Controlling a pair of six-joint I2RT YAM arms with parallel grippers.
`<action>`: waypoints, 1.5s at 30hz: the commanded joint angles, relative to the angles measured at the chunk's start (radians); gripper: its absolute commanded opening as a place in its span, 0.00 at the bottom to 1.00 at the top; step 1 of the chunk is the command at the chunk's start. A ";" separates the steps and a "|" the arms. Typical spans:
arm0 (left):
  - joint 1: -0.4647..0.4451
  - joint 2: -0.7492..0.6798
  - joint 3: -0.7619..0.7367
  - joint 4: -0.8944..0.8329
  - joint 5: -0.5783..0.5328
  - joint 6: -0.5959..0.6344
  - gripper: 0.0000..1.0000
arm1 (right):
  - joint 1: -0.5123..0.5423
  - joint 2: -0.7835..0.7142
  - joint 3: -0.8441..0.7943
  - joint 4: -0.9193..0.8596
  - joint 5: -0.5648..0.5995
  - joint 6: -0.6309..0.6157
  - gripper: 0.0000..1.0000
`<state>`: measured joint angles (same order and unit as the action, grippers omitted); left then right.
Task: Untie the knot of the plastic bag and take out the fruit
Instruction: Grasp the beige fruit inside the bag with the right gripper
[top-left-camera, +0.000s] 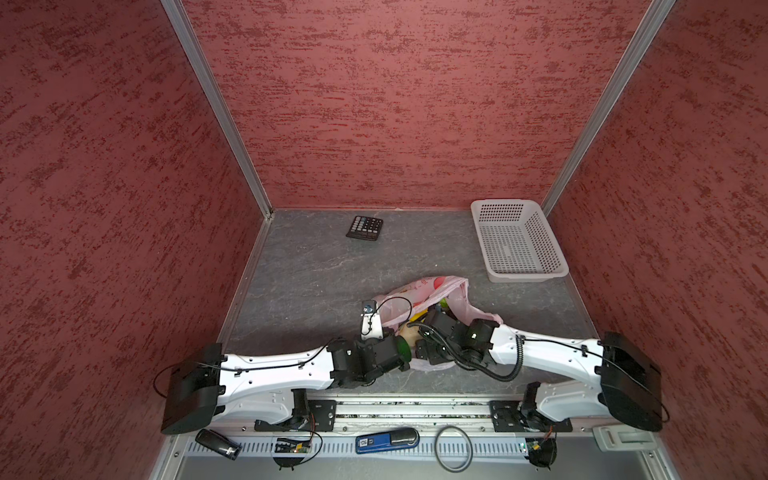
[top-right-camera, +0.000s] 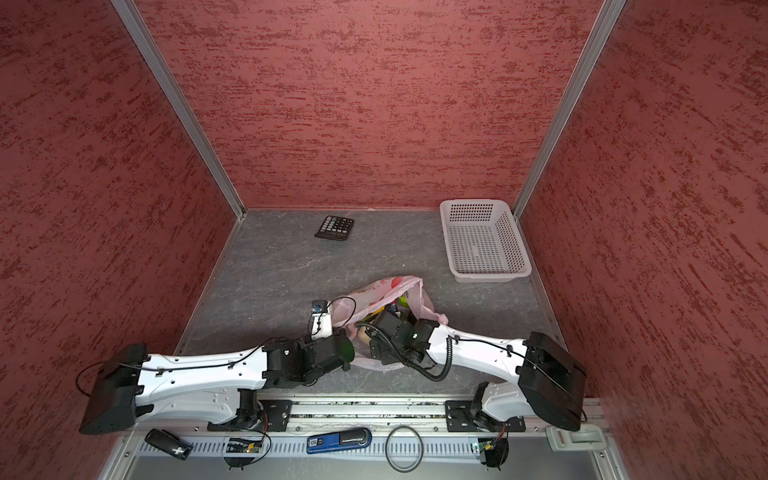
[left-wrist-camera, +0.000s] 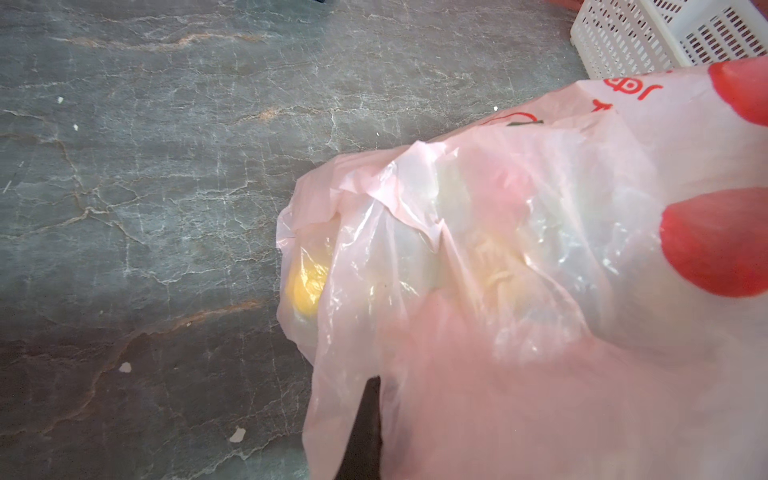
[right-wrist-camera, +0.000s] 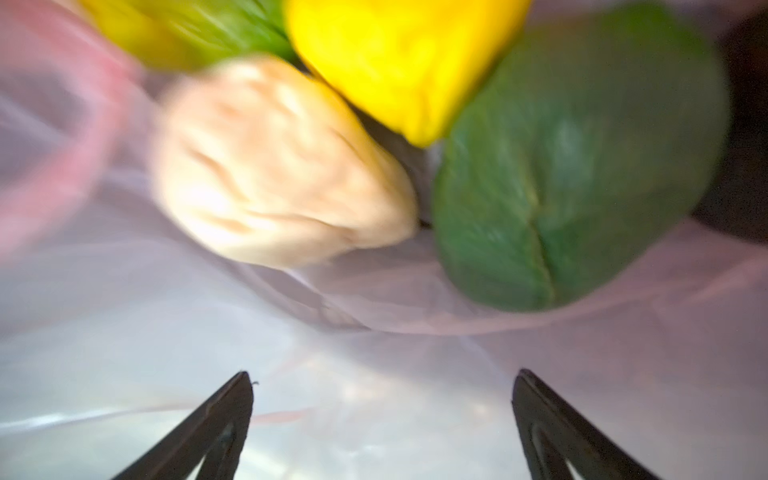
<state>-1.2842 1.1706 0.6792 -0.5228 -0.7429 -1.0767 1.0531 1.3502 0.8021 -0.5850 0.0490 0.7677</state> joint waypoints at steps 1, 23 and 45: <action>-0.005 -0.006 0.011 -0.029 -0.036 0.004 0.00 | 0.005 -0.003 0.071 0.046 0.025 -0.011 0.98; -0.013 -0.049 -0.035 -0.027 -0.043 -0.010 0.00 | -0.034 0.285 0.097 0.280 0.180 -0.013 0.94; -0.015 -0.022 -0.041 0.044 -0.073 0.001 0.00 | -0.039 -0.009 0.067 0.188 0.027 -0.029 0.45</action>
<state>-1.2922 1.1492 0.6357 -0.4919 -0.7872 -1.0840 1.0172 1.3781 0.8833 -0.3473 0.1150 0.7223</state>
